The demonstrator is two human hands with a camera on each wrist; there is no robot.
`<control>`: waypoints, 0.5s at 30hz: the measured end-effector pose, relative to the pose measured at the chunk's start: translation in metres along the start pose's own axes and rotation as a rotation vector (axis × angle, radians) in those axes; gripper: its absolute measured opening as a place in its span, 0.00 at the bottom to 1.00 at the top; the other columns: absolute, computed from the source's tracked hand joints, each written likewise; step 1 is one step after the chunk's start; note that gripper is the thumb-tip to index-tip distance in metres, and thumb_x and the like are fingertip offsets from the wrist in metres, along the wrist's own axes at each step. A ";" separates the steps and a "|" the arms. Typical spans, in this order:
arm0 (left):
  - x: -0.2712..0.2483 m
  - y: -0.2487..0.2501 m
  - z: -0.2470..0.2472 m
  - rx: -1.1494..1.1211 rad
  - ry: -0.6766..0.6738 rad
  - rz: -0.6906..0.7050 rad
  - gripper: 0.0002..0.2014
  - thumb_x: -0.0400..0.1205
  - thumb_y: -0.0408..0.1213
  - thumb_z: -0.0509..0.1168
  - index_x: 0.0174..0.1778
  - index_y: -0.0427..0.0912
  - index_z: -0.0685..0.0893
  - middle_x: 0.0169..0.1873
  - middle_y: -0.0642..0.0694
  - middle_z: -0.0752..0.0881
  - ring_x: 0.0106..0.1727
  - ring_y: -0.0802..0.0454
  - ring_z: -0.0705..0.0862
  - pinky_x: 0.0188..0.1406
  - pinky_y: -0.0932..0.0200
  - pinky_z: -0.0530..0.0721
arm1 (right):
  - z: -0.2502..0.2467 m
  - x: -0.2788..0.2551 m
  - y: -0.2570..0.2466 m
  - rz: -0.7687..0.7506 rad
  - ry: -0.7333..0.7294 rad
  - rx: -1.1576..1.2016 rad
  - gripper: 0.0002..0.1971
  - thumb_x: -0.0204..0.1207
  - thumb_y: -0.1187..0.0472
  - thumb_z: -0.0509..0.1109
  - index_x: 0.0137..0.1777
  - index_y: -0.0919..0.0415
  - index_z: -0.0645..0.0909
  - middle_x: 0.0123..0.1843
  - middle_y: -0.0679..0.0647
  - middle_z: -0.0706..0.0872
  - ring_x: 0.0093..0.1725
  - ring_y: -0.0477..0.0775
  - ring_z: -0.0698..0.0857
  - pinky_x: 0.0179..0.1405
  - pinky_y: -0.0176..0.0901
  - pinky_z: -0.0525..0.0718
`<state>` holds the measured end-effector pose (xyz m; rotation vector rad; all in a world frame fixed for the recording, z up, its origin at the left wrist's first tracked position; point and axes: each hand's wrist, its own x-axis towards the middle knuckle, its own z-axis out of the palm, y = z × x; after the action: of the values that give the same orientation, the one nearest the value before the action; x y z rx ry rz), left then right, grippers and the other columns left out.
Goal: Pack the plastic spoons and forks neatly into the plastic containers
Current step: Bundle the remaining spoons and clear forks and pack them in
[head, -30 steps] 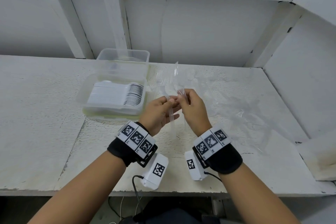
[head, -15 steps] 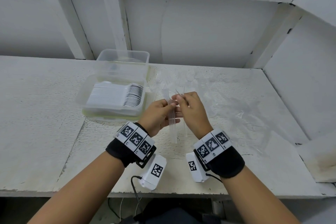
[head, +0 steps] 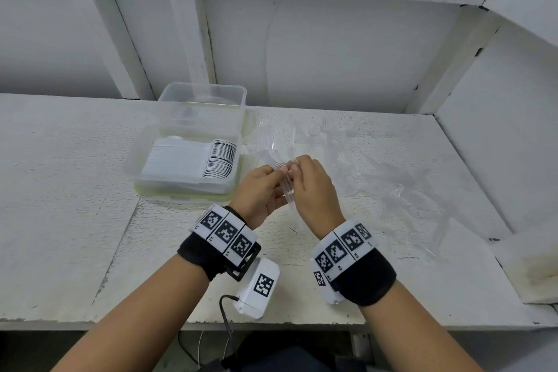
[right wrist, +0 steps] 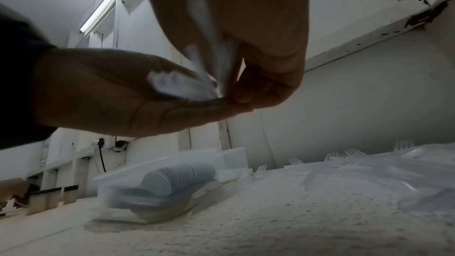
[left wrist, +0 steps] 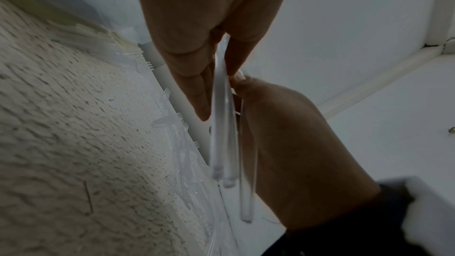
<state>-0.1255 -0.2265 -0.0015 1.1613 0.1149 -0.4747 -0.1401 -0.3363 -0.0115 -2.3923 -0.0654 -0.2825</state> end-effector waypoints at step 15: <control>0.005 0.002 -0.015 0.045 0.012 -0.034 0.05 0.86 0.29 0.56 0.51 0.36 0.77 0.47 0.39 0.87 0.47 0.49 0.87 0.50 0.54 0.86 | -0.021 0.009 -0.001 0.165 -0.051 0.191 0.13 0.86 0.58 0.49 0.67 0.58 0.65 0.44 0.49 0.80 0.38 0.47 0.79 0.38 0.40 0.74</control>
<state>-0.1178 -0.2143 -0.0073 1.2079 0.1354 -0.5031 -0.1350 -0.3497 0.0059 -2.1994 0.0777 -0.1319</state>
